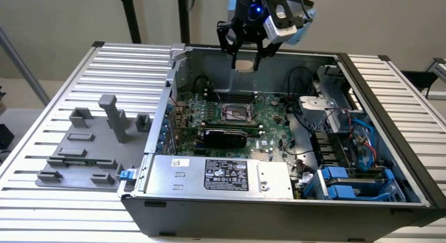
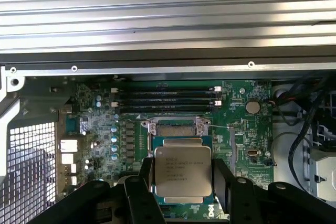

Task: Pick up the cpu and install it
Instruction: 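Place the cpu into insertion slot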

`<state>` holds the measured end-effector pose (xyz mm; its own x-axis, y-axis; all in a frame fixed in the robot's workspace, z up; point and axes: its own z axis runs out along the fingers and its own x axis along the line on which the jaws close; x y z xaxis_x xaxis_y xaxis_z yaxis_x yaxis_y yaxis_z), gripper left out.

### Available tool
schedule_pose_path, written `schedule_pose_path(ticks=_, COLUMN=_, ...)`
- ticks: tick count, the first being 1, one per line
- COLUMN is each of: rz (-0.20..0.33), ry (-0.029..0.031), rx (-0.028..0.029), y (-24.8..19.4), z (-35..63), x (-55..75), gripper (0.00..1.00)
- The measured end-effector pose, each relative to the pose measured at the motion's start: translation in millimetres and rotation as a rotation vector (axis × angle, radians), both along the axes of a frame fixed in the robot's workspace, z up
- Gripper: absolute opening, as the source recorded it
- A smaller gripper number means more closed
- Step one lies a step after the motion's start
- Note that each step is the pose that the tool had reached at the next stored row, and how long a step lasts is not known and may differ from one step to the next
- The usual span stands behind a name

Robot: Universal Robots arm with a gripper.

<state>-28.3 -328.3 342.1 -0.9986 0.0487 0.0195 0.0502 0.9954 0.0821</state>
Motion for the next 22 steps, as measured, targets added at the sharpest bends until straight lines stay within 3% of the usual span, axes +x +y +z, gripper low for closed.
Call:
schedule_pose_path(ticks=6, rz=-0.006, ry=0.0013, rx=0.0, y=0.1, z=-0.2, x=0.0, gripper=0.55)
schedule_pose_path(ticks=10, rz=-0.069, ry=0.0059, rx=-0.0001, y=0.0, z=-0.9, x=0.0, gripper=0.55)
schedule_pose_path(ticks=22, rz=-0.283, ry=0.009, rx=0.0007, y=0.0, z=-4.2, x=0.0, gripper=0.55)
